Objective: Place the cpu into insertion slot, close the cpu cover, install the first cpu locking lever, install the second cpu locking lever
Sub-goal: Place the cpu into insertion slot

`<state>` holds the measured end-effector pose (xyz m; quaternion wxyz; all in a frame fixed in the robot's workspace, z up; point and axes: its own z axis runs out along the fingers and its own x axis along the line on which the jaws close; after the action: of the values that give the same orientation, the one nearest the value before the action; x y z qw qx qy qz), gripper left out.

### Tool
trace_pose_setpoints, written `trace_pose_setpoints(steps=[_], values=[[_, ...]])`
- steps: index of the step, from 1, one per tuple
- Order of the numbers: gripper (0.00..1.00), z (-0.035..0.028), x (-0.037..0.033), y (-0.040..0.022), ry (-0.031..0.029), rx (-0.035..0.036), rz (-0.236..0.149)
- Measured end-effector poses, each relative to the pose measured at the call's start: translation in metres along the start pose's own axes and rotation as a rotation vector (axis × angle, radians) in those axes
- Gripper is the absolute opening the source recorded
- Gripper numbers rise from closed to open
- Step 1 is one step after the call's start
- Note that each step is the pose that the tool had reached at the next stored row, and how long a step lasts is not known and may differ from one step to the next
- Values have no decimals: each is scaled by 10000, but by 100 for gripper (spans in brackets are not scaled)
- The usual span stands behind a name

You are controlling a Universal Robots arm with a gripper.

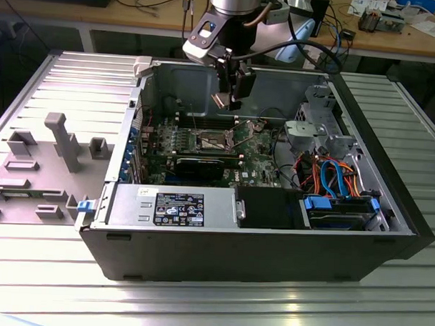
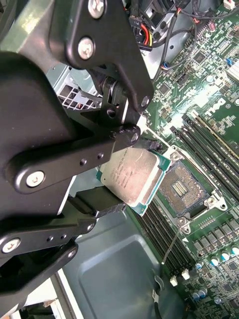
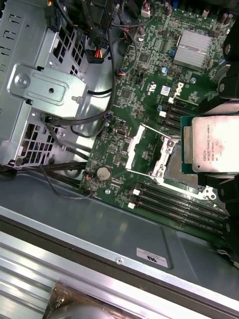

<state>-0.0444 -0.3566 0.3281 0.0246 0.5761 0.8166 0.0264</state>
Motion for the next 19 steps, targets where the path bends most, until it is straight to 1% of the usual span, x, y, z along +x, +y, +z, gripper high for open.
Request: trace_pose_setpoints(steps=[19], values=[[55,0,0,0,-62,18,301]])
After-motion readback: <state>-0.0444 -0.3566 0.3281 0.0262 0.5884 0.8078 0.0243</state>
